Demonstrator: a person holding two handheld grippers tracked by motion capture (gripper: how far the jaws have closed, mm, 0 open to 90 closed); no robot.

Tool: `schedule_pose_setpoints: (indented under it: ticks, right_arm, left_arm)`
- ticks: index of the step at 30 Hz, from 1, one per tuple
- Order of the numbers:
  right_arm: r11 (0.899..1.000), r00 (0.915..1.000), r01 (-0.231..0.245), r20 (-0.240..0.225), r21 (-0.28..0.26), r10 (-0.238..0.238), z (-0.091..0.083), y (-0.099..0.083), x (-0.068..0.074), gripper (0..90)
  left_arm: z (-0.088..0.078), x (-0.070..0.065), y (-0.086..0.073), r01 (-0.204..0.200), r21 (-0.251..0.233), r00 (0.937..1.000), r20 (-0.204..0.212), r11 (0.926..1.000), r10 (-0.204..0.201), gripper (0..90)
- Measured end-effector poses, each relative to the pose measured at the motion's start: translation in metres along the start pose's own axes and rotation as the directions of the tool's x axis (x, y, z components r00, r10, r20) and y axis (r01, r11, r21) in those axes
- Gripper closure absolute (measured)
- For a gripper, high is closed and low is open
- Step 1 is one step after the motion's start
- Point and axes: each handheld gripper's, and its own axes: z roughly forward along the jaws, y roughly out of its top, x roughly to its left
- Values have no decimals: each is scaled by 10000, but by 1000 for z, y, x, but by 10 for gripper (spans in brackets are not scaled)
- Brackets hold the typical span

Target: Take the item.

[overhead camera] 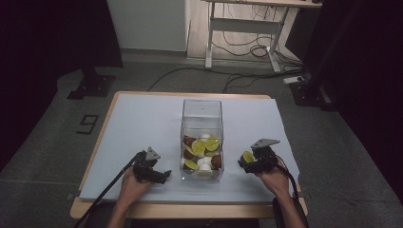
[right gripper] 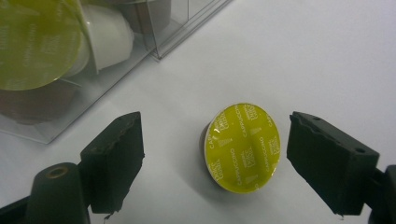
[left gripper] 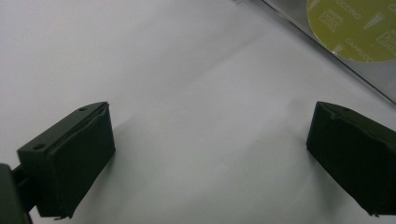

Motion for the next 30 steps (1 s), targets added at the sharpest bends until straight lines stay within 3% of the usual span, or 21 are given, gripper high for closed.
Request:
schedule_pose_setpoints:
  ticks: [7,12,23,27,30]
  right_arm:
    - [9996,9996,285,76,34,-285,-9,-4,3,188]
    - [9991,9989,417,210,65,-419,-15,-7,8,186]
    - [9982,9987,513,-18,297,-512,-26,-20,18,186]
    - [9974,9980,603,-192,403,-596,-27,-23,24,186]
    - [9987,9980,468,-435,213,-459,-26,-24,26,186]
  left_arm:
    - [-3,-5,-1,-254,-53,9994,-225,9997,253,22]
    - [-10,-8,-1,-452,34,9989,-156,9990,453,5]
    - [-31,-18,1,-333,-617,9954,876,9975,387,0]
    - [-38,-20,3,-29,-1146,9862,1642,9934,218,0]
    - [-45,-22,4,15,-1497,9813,1904,9887,273,0]
